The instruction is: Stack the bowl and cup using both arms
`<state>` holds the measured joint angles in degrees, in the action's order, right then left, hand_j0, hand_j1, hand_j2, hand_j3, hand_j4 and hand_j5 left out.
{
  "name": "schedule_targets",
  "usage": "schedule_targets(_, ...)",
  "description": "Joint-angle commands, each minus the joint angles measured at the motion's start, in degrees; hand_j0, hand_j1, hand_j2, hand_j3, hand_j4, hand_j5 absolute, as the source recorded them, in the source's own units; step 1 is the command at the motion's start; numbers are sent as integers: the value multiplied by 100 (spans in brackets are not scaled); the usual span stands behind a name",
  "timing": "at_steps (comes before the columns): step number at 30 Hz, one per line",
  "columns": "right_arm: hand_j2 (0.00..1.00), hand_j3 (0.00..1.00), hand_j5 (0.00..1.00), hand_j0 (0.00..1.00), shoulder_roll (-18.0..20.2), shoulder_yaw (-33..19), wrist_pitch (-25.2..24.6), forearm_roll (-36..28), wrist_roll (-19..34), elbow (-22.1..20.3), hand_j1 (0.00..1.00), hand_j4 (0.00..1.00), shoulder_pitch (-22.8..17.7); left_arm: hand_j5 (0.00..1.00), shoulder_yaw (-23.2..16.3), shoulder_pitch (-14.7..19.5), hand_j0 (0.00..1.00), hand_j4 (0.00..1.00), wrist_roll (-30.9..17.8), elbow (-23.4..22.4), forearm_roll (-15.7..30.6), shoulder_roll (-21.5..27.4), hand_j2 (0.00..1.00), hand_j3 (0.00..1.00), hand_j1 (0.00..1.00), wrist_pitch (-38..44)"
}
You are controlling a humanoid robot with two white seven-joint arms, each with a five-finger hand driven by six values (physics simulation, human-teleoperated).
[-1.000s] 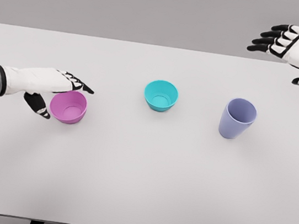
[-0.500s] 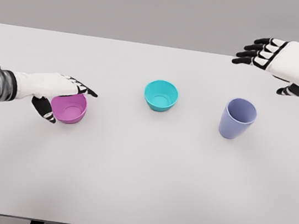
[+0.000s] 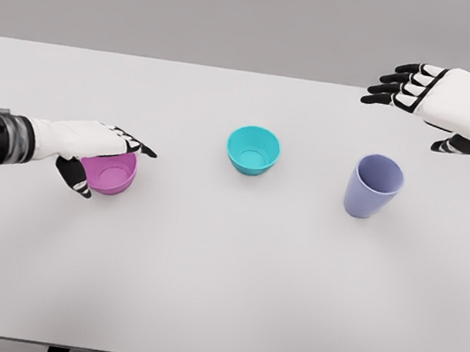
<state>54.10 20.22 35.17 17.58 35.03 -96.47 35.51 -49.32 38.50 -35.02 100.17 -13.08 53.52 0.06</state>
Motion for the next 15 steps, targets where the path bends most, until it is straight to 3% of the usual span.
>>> schedule_targets(1, 100, 100, 100, 100, 13, 0, -17, -27, -3, 5, 100, 100, 0, 100, -17, 0, 100, 100, 2, -50, -36, -43, 100, 100, 100, 3)
schedule_targets(15, 100, 100, 100, 100, 13, 0, -17, -27, -3, 5, 100, 100, 0, 100, -25, -9, 100, 100, 2, -226, -106, -96, 100, 100, 100, 3)
